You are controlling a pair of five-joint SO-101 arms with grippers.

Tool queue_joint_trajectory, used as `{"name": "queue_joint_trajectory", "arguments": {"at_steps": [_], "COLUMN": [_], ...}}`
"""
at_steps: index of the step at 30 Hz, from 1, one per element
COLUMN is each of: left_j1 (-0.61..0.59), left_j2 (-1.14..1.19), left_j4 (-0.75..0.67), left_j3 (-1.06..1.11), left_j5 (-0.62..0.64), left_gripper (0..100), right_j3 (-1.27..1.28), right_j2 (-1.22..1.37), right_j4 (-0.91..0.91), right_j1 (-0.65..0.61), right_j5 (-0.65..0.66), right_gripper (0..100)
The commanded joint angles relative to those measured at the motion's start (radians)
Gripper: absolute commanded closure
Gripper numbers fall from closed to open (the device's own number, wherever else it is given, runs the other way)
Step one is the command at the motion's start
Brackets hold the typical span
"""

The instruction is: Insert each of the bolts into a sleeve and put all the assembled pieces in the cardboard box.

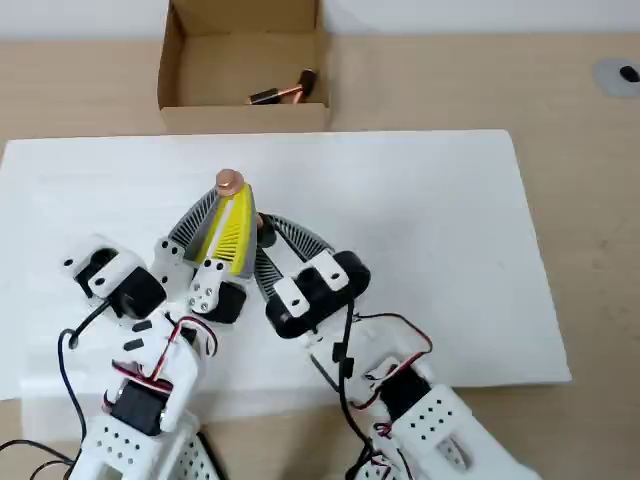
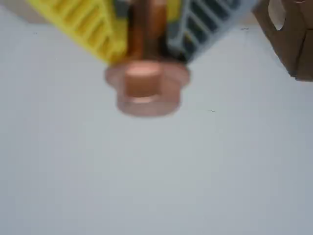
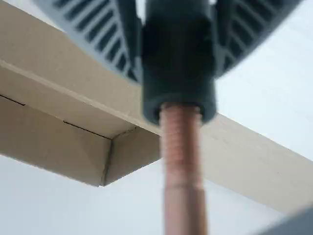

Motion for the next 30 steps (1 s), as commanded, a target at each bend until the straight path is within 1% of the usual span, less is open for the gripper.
{"name": "queue_joint_trajectory", "arguments": {"at_steps": [1, 5, 8, 11, 16, 17, 19, 21, 23, 27, 30], "left_j1": [0.021, 0.051, 0.124, 0.164, 0.155, 0.144, 0.126, 0.101, 0.091, 0.086, 0.087], "left_j2": [-0.005, -0.004, -0.004, -0.005, -0.005, -0.005, -0.005, -0.005, -0.005, -0.005, -0.005], "left_j4": [0.011, 0.041, 0.16, 0.239, 0.253, 0.253, 0.255, 0.29, 0.358, 0.516, 0.623], "left_j3": [0.009, 0.011, 0.003, 0.003, 0.002, 0.002, 0.009, 0.005, -0.009, -0.083, -0.14], "left_j5": [-0.005, -0.012, -0.091, -0.117, -0.118, -0.118, -0.118, -0.115, -0.114, -0.11, -0.077], "left_gripper": [99, 99, 99, 99, 99, 97, 90, 84, 80, 77, 74], "right_j3": [0.001, 0.001, 0.001, 0.001, 0.001, 0.001, 0.001, 0.001, 0.001, 0.001, 0.001], "right_j2": [-0.027, -0.027, -0.027, -0.027, -0.027, -0.027, -0.027, -0.027, -0.027, -0.021, -0.019], "right_j4": [-0.005, -0.005, -0.005, -0.005, -0.005, -0.005, -0.005, -0.005, -0.005, -0.005, -0.003], "right_j1": [-0.013, -0.013, -0.013, -0.013, -0.013, -0.013, -0.013, -0.013, -0.013, -0.012, -0.012], "right_j5": [0.003, 0.003, 0.003, 0.003, 0.003, 0.003, 0.003, 0.003, 0.003, 0.003, 0.005], "right_gripper": [98.9, 98.9, 98.9, 98.9, 98.9, 98.9, 98.9, 98.9, 98.9, 98.9, 98.9]}}
